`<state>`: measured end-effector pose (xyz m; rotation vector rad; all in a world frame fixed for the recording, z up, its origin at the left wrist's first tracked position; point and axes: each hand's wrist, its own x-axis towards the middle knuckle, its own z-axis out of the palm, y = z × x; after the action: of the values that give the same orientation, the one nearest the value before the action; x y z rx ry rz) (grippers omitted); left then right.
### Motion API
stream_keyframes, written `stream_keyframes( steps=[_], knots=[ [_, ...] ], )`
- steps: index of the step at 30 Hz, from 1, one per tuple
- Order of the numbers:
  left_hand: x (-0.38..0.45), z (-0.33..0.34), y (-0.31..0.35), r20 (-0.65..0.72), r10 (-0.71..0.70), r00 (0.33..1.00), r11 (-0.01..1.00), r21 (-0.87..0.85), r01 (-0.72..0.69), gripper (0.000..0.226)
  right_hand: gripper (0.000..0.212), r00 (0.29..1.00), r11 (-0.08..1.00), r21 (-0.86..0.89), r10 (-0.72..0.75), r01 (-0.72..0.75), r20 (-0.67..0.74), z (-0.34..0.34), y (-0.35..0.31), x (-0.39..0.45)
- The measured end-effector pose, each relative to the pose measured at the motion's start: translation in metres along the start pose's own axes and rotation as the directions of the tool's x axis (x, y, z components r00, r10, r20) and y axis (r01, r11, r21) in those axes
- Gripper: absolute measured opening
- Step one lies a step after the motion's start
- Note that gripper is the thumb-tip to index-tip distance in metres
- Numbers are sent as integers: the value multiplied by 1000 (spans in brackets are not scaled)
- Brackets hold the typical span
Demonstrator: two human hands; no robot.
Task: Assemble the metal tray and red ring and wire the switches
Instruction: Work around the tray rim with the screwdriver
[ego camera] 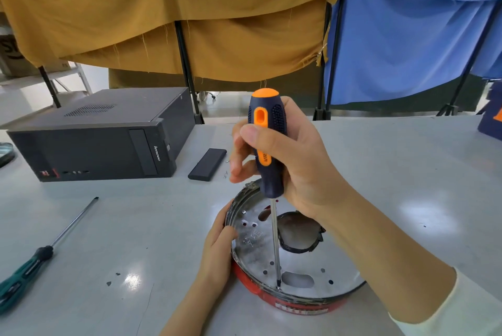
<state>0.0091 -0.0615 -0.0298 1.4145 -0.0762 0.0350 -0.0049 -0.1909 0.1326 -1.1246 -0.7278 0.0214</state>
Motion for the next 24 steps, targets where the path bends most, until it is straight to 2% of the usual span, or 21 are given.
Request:
stream_keyframes(
  steps=[4, 6, 9, 11, 15, 21, 24],
  knots=[
    [1, 0, -1, 22, 30, 999, 999, -16, -30, 57, 19, 1000, 998, -64, -17, 16, -12, -1, 0, 0],
    [2, 0, -1, 27, 39, 999, 999, -14, -38, 54, 17, 1000, 999, -27, -31, 31, -3, -3, 2, 0],
    [1, -1, -2, 35, 59, 998, 998, -18, -58, 49, 30, 999, 995, 86, -40, 40, 0, -3, 3, 0],
    [1, -1, -3, 39, 70, 997, 997, -24, -69, 50, 26, 997, 994, 88, -70, 72, -25, -3, 4, 0],
    [0, 0, -4, 41, 91, 995, 995, -40, -89, 48, 16, 992, 992, 47, -115, 117, -49, 2, 6, -3],
    [3, -1, -6, 43, 80, 996, 997, -27, -79, 59, 20, 985, 983, -120, -152, 142, -80, 7, 3, -5],
    [3, -2, -7, 40, 79, 996, 997, -14, -79, 59, 23, 990, 980, -169, -119, 106, -71, 6, -1, -3]
  ],
)
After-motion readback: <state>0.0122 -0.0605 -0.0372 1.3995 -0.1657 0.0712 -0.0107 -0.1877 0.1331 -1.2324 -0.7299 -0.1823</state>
